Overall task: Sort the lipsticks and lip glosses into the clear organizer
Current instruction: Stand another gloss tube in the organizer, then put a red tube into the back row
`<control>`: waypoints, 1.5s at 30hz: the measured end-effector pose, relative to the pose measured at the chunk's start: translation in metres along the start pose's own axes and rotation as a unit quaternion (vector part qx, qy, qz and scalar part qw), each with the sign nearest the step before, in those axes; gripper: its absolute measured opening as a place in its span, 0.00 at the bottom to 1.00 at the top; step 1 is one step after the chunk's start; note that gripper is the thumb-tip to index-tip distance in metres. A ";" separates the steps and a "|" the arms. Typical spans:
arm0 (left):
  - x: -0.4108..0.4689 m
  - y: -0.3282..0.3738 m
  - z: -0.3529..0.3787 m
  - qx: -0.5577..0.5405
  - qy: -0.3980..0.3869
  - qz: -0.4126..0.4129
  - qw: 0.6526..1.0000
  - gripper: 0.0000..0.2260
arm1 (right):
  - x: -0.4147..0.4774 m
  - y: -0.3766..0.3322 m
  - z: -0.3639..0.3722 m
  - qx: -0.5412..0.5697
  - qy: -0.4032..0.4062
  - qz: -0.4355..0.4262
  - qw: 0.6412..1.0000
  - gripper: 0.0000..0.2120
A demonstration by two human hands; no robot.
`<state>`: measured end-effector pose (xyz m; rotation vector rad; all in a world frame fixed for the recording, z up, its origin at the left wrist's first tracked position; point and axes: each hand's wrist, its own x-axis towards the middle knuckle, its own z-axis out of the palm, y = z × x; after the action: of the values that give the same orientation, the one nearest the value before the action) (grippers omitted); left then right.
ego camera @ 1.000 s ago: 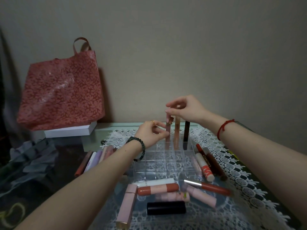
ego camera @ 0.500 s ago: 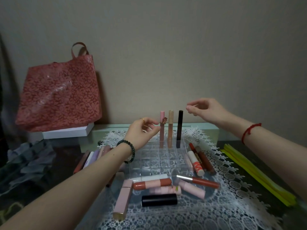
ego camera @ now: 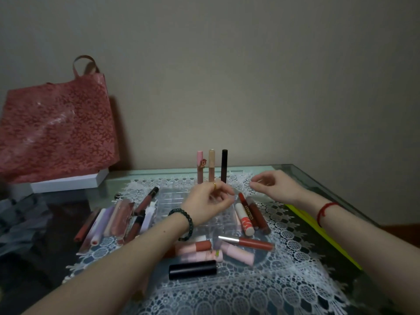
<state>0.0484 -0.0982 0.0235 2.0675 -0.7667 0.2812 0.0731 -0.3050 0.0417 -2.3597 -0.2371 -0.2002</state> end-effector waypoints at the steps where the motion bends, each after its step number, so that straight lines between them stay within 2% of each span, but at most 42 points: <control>1: 0.000 -0.001 0.002 0.012 -0.011 0.006 1.000 0.07 | 0.000 0.003 0.003 -0.001 -0.008 0.003 1.000 0.14; 5: 0.001 -0.005 0.011 0.051 -0.038 0.020 0.998 0.05 | 0.001 0.013 0.016 -0.020 -0.026 0.019 0.999 0.16; 9: 0.002 -0.009 0.012 0.046 -0.039 0.019 0.998 0.06 | 0.008 0.020 0.028 -0.048 -0.032 0.049 0.997 0.18; 12: 0.000 -0.012 0.007 0.036 -0.035 0.020 0.999 0.09 | 0.017 0.023 0.035 -0.071 -0.026 0.070 0.995 0.16; 17: -0.003 -0.016 -0.004 0.025 -0.026 0.024 0.999 0.08 | 0.033 0.022 0.045 -0.139 -0.029 0.114 0.983 0.11; 22: -0.003 -0.019 -0.011 0.026 -0.030 0.018 0.999 0.08 | 0.046 0.015 0.053 -0.208 -0.033 0.154 0.965 0.18; 25: -0.004 -0.020 -0.013 0.026 -0.030 0.021 0.999 0.07 | 0.048 0.008 0.056 -0.225 -0.020 0.164 0.960 0.17; 32: -0.008 -0.021 -0.014 0.048 -0.032 0.012 0.998 0.07 | 0.043 -0.002 0.045 -0.097 0.017 0.161 0.982 0.18; 34: -0.009 -0.019 -0.014 0.052 -0.031 0.015 0.998 0.07 | 0.039 -0.007 0.035 -0.048 0.027 0.141 0.989 0.16; 36: -0.010 -0.018 -0.014 0.056 -0.032 0.014 0.998 0.06 | 0.033 -0.013 0.025 -0.016 0.044 0.107 0.993 0.09; 39: -0.011 -0.017 -0.014 0.065 -0.033 0.008 0.997 0.05 | 0.024 -0.023 0.010 0.000 0.066 0.062 0.996 0.05; 45: -0.016 -0.006 -0.016 0.066 -0.023 0.011 0.998 0.05 | 0.003 -0.048 -0.023 0.064 0.097 0.004 0.993 0.06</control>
<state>0.0410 -0.0761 0.0214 2.1973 -0.8172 0.3039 0.0632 -0.2868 0.0908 -2.1965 -0.1428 -0.3966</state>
